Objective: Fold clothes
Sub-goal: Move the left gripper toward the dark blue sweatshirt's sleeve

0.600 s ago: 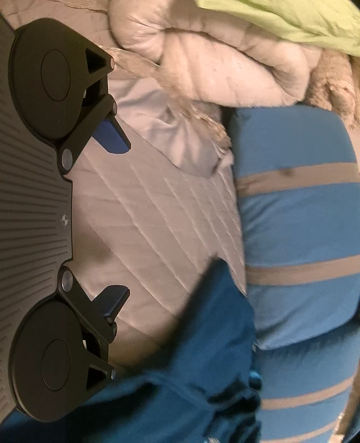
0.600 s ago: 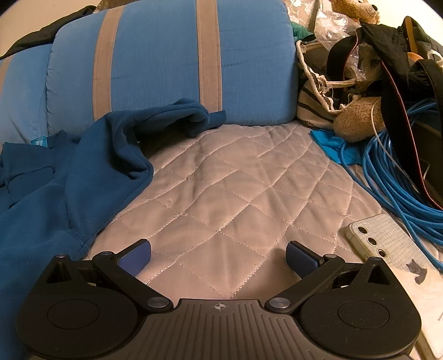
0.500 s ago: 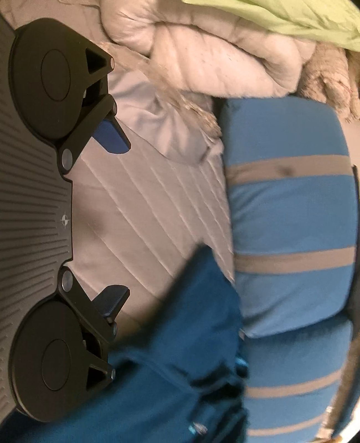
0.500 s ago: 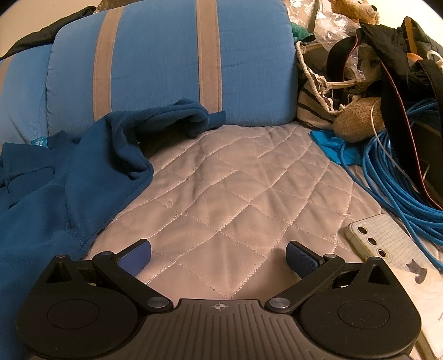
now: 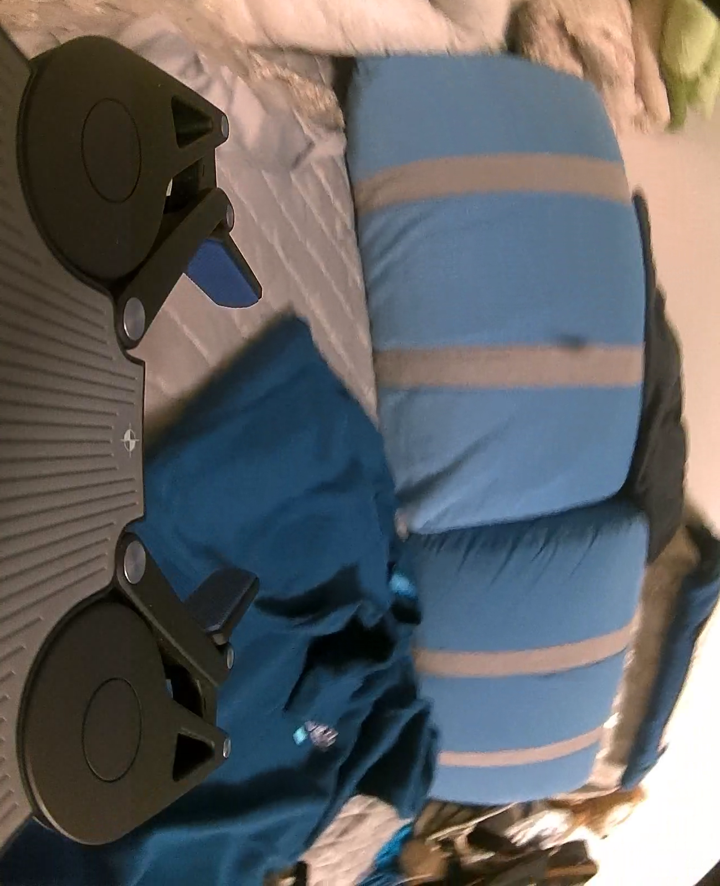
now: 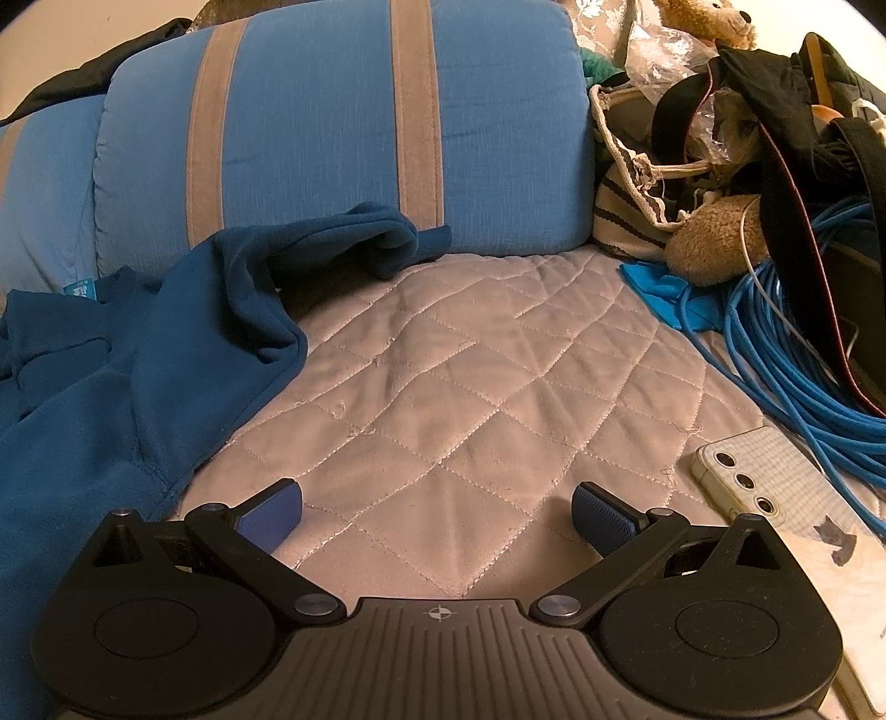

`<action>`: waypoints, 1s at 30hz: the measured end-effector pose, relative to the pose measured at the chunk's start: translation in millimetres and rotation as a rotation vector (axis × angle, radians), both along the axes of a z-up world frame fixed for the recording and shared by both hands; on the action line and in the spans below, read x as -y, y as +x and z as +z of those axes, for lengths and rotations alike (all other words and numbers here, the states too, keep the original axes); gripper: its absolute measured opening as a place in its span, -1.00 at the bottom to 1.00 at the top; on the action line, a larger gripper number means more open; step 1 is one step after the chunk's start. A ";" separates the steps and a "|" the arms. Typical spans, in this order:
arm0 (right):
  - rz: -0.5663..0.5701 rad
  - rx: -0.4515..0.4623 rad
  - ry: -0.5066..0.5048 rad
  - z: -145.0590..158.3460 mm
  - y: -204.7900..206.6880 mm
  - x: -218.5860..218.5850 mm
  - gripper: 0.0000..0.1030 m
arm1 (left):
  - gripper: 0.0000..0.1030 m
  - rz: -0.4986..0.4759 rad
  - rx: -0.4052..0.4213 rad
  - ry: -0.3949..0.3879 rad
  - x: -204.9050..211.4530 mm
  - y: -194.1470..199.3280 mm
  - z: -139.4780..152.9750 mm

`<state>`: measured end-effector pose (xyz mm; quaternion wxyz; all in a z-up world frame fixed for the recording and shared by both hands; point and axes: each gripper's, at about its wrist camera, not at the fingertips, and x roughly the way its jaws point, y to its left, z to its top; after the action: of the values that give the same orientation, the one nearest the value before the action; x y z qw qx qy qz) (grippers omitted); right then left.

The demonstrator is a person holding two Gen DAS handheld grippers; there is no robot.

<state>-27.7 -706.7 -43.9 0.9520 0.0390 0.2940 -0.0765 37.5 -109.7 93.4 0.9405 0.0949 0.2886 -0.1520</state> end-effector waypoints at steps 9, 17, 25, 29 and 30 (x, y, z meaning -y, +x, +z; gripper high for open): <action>0.001 0.001 0.000 0.3 -0.4 0.5 1.00 | 0.99 -0.167 0.040 0.141 61.5 8.4 -18.6; -0.001 0.004 0.001 0.0 0.8 -0.4 1.00 | 0.79 -0.281 0.052 0.284 109.9 25.3 -47.3; -0.001 0.005 0.003 0.1 1.5 -0.7 1.00 | -0.33 -0.261 -0.017 0.365 133.4 46.8 -77.1; -0.001 0.006 0.003 0.1 1.7 -0.5 1.00 | -0.75 -0.237 -0.016 0.364 130.2 45.6 -74.9; 0.000 0.006 0.004 0.1 1.2 0.0 1.00 | -0.77 -0.233 -0.008 0.371 129.7 44.0 -73.0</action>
<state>-26.5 -706.7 -43.8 0.9528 0.0410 0.2910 -0.0759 81.6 -239.4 20.4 0.8819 0.2985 0.3023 -0.2042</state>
